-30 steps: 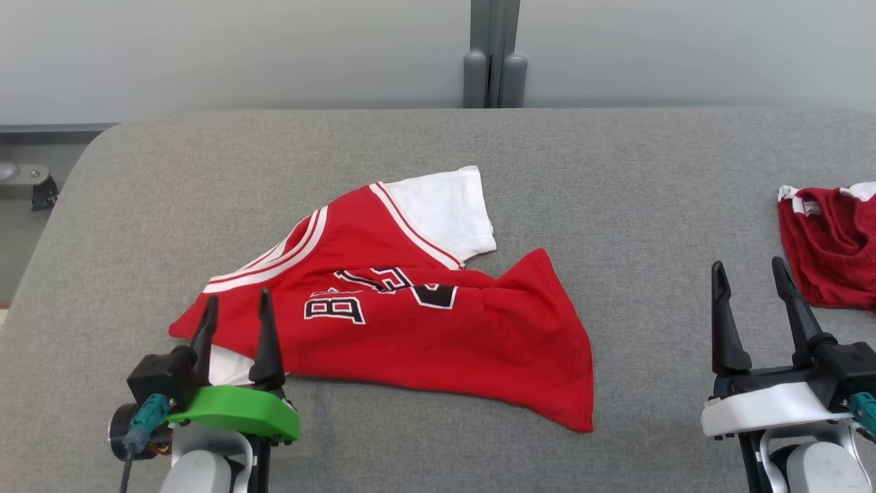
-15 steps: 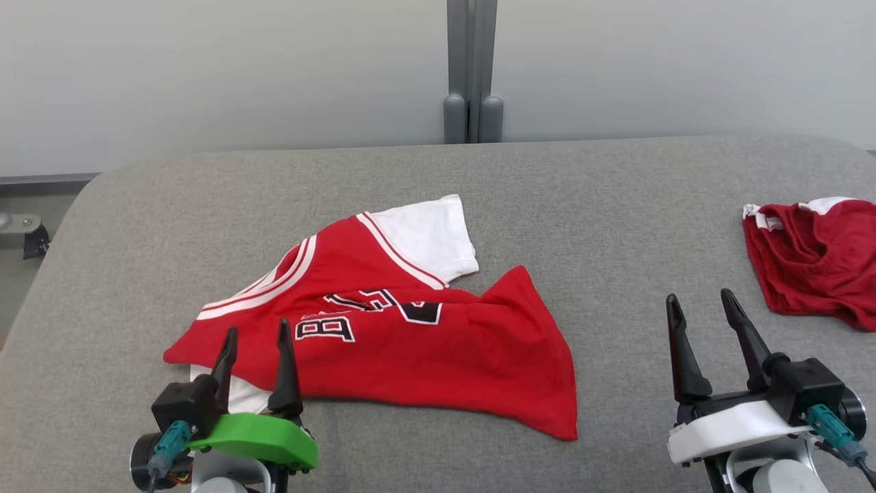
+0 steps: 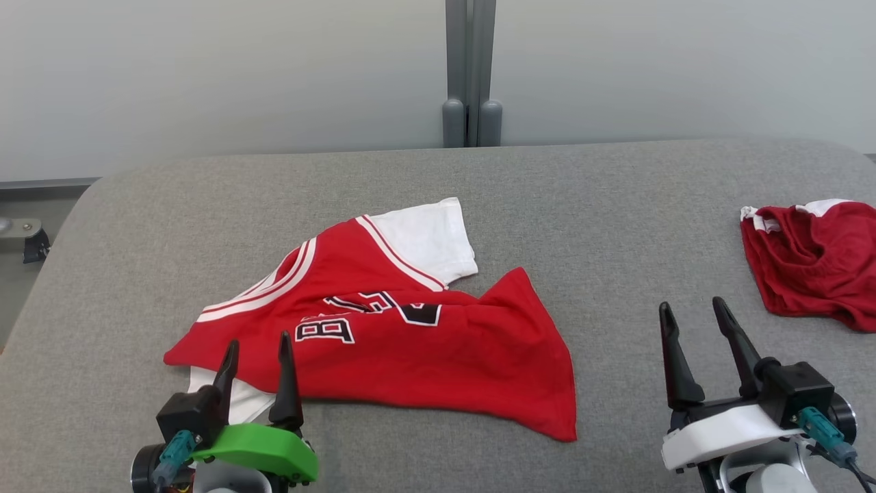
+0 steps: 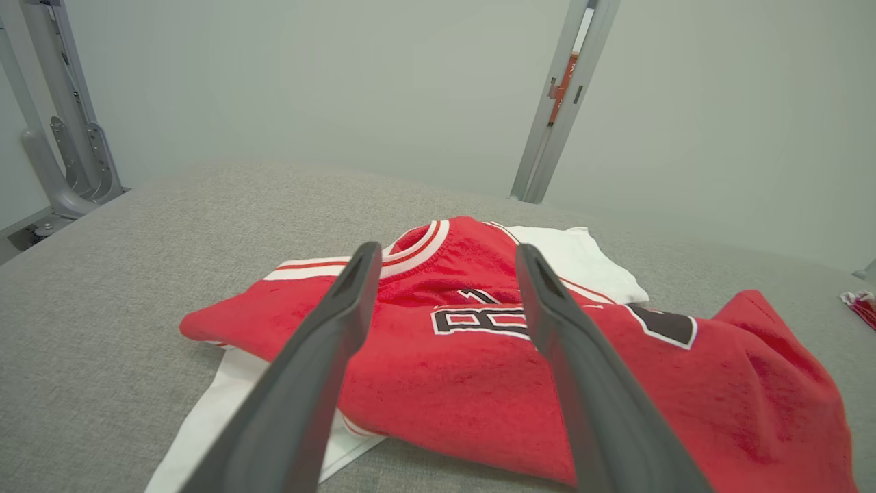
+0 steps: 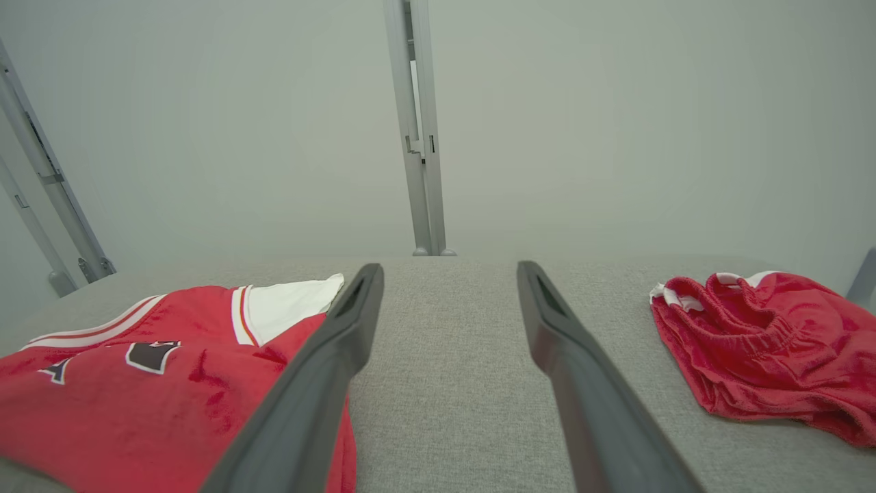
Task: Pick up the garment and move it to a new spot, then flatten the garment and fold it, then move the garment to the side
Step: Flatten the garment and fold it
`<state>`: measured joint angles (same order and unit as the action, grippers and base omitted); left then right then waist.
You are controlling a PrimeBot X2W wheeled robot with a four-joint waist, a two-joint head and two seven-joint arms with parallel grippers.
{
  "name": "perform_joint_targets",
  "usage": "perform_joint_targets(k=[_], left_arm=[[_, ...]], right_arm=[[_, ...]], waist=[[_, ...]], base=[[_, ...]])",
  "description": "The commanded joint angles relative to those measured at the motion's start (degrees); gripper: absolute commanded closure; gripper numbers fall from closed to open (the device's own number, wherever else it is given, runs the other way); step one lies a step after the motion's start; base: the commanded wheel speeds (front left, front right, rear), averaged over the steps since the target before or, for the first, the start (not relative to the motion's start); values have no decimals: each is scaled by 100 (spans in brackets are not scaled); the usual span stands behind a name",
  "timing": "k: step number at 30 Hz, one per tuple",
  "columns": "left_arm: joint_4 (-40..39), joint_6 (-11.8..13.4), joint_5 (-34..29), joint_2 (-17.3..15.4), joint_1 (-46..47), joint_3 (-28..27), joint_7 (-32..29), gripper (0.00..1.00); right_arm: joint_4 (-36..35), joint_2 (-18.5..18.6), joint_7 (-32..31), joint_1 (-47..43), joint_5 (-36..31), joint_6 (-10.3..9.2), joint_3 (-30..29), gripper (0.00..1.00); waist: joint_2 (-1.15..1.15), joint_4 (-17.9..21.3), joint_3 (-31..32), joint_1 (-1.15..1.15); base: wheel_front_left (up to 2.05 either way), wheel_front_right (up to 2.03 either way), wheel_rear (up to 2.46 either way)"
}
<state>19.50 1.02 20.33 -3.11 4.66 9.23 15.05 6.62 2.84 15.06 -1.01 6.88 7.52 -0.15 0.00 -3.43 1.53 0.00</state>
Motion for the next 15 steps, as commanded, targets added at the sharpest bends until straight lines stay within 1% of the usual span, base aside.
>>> perform_joint_targets(k=[1,4,9,11,15], left_arm=[[78,34,-51,-5,-95,-21,15,0],[296,131,30,-30,-117,-109,-37,0],[757,458,236,-188,-116,-440,-401,0],[978,537,312,-254,-85,-532,-600,0],[1422,613,456,-339,71,-650,-960,0]], right_arm=[[60,7,13,-93,50,-6,66,0],[199,6,13,-153,172,-6,289,0],[384,10,14,-225,307,-6,656,0],[423,10,13,-187,326,-6,765,0],[555,9,14,-106,340,-6,991,0]], waist=[[0,-2,-10,0],[0,-13,-33,0],[0,-18,-91,0],[0,-6,-115,0],[0,28,-157,0]], base=[[0,0,0],[0,0,0],[0,0,0],[0,0,0],[0,0,0]])
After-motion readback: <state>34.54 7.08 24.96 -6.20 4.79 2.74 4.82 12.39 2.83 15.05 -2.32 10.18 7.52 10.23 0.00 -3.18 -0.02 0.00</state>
